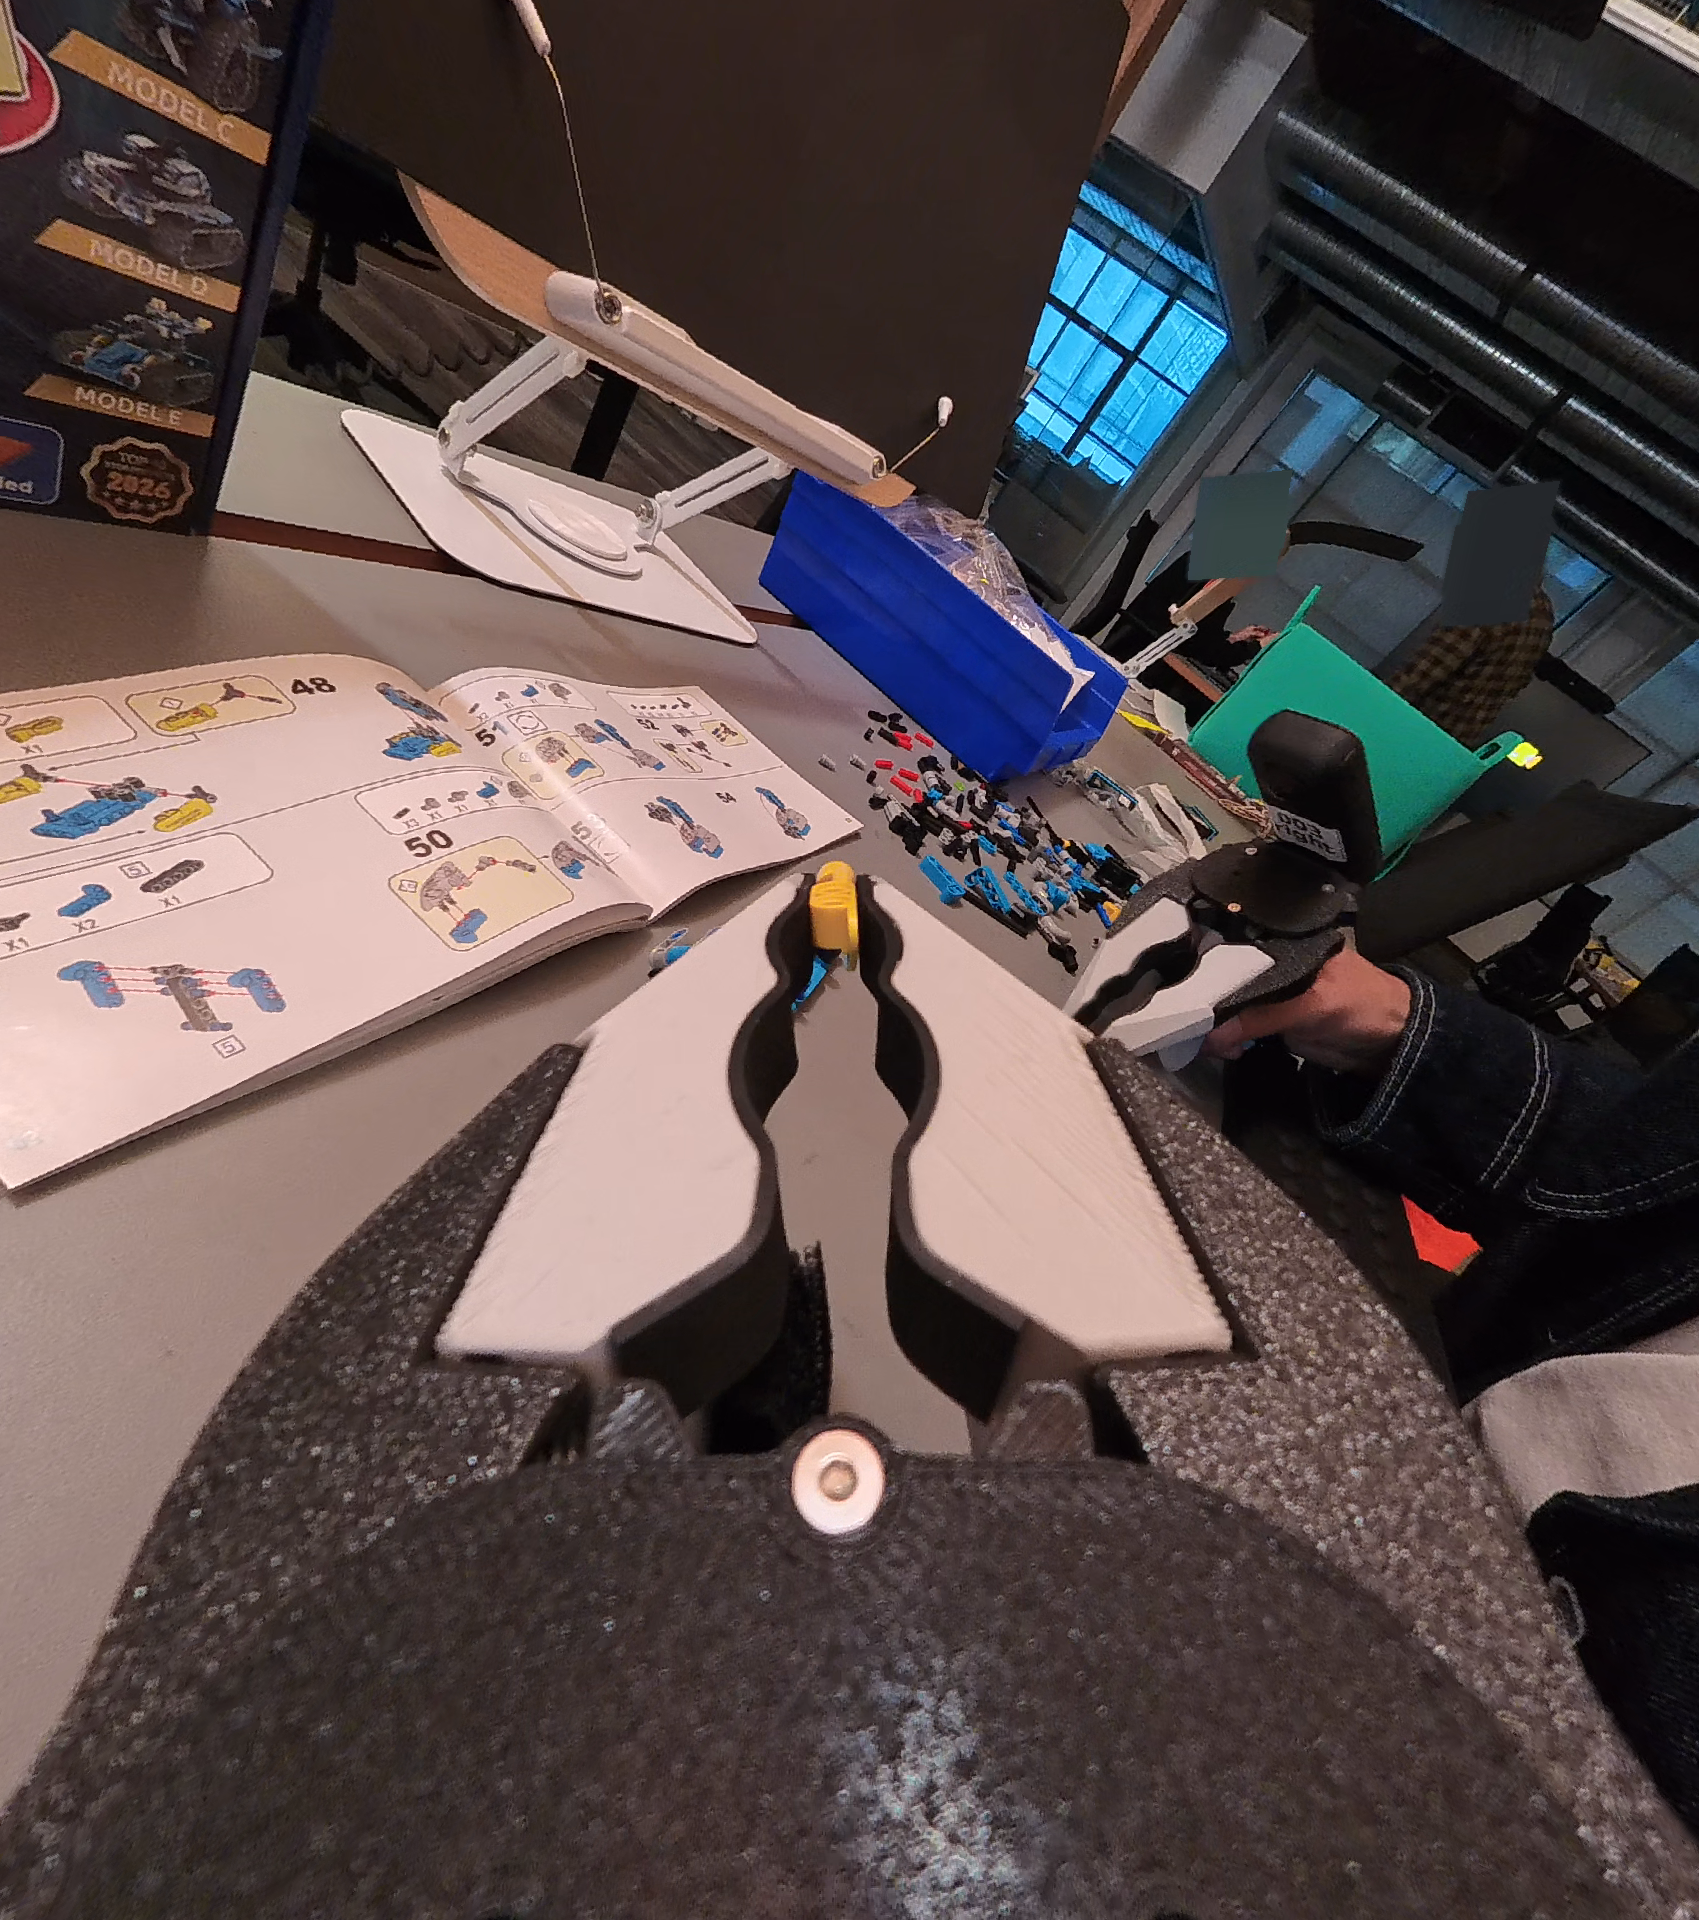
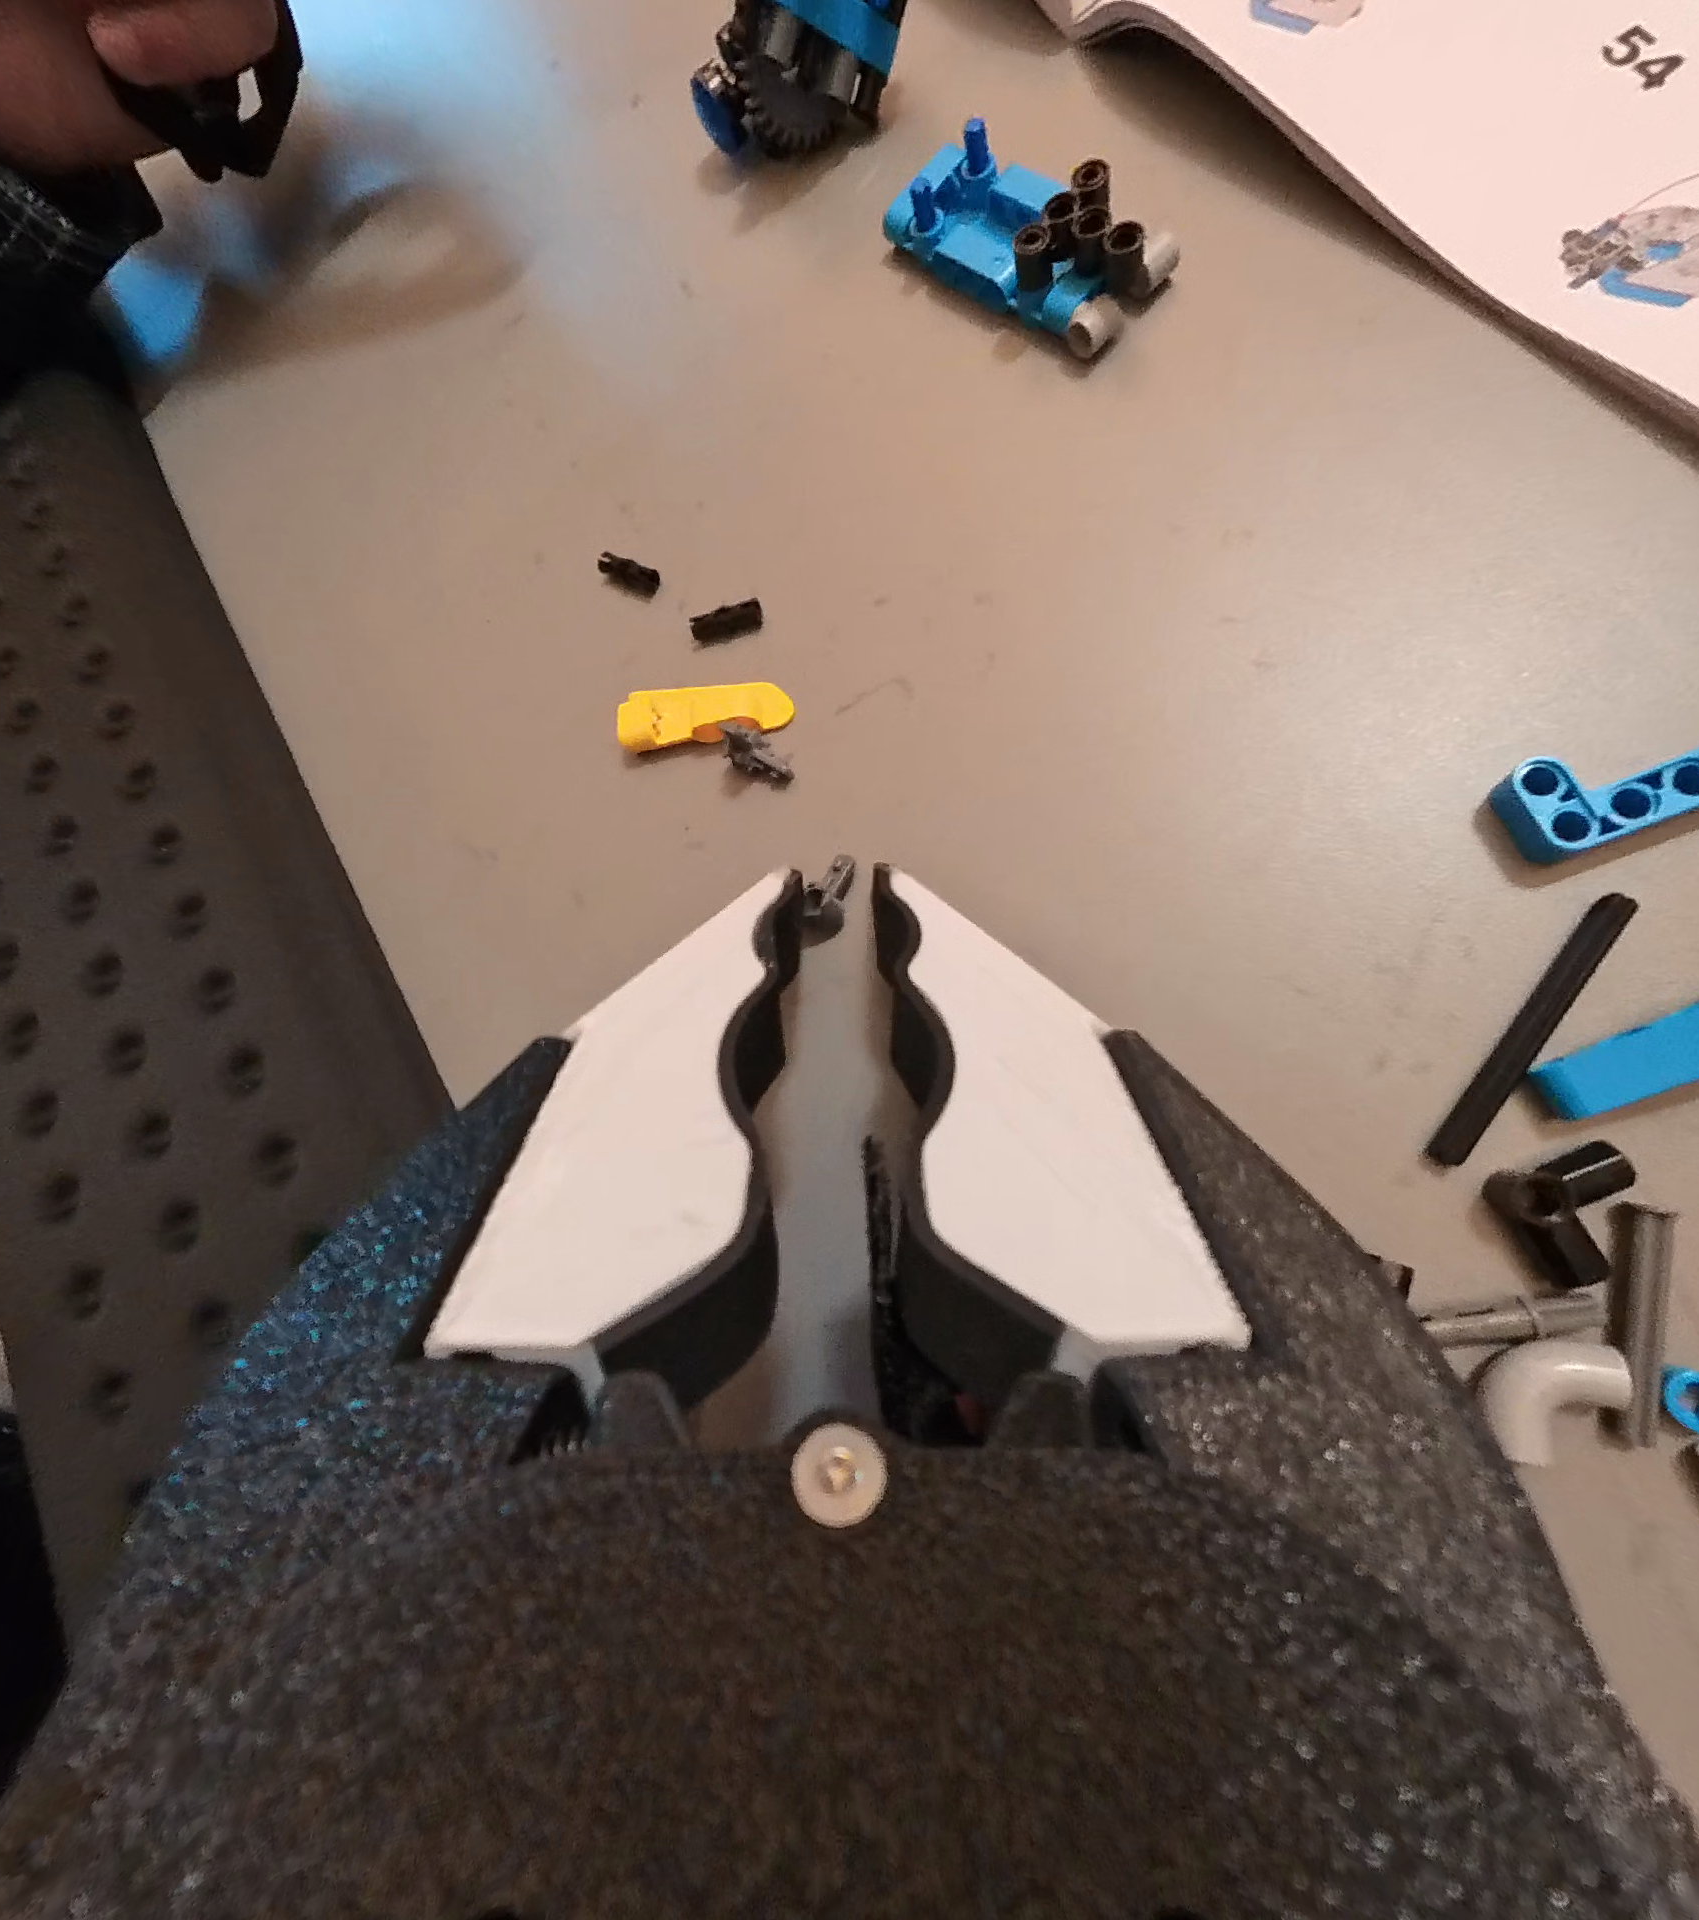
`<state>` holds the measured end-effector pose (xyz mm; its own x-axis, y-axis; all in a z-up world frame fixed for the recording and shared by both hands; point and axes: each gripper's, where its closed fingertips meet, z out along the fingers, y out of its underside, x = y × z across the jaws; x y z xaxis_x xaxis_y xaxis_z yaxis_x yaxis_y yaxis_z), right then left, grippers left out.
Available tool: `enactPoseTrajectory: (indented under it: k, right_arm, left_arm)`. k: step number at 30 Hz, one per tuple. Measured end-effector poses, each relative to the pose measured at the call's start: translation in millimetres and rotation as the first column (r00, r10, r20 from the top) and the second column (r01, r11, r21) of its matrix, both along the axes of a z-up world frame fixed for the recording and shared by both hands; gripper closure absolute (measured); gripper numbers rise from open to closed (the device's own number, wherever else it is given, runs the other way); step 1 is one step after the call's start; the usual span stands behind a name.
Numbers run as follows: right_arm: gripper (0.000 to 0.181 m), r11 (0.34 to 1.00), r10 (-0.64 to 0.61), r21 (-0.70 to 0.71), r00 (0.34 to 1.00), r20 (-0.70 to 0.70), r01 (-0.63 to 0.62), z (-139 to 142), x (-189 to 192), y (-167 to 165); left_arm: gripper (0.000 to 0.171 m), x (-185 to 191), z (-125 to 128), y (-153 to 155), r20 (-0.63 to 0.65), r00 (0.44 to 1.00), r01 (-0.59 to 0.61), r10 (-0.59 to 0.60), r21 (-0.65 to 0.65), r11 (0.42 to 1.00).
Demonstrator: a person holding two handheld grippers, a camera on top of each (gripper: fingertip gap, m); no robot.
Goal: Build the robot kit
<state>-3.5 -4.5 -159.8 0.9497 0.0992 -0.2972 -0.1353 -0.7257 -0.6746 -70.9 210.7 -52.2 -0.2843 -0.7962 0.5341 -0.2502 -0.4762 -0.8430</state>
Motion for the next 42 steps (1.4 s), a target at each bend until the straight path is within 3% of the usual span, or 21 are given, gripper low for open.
enactPoseTrajectory:
  k: [9,18,22,32,42]
  right_arm:
    - [0.174,0.998,0.064,-0.008,0.997,0.038,-0.064,-4,-6,-7]
    - [0.168,1.000,-0.004,0.031,0.999,0.037,0.003,8,-2,-4]
    - [0.169,1.000,0.013,-0.003,0.995,0.099,-0.012,1,-6,-4]
    - [0.169,0.998,0.045,-0.050,0.997,0.067,-0.041,-3,-14,-8]
    - [0.168,0.997,0.076,0.007,0.990,0.115,-0.077,8,-26,11]
  left_arm:
    - [0.164,2,-3,-4,-0.016,1.000,0.010,-0.010,0.031,0.999]
    - [0.164,2,-3,-4,-0.015,1.000,0.014,-0.013,0.014,1.000]
    - [0.164,2,-2,-6,-0.009,1.000,0.019,-0.019,0.010,1.000]
    - [0.164,2,0,-9,-0.002,0.999,0.034,-0.034,-0.007,0.999]
    - [0.164,1,0,-9,-0.004,1.000,0.031,-0.031,0.002,1.000]
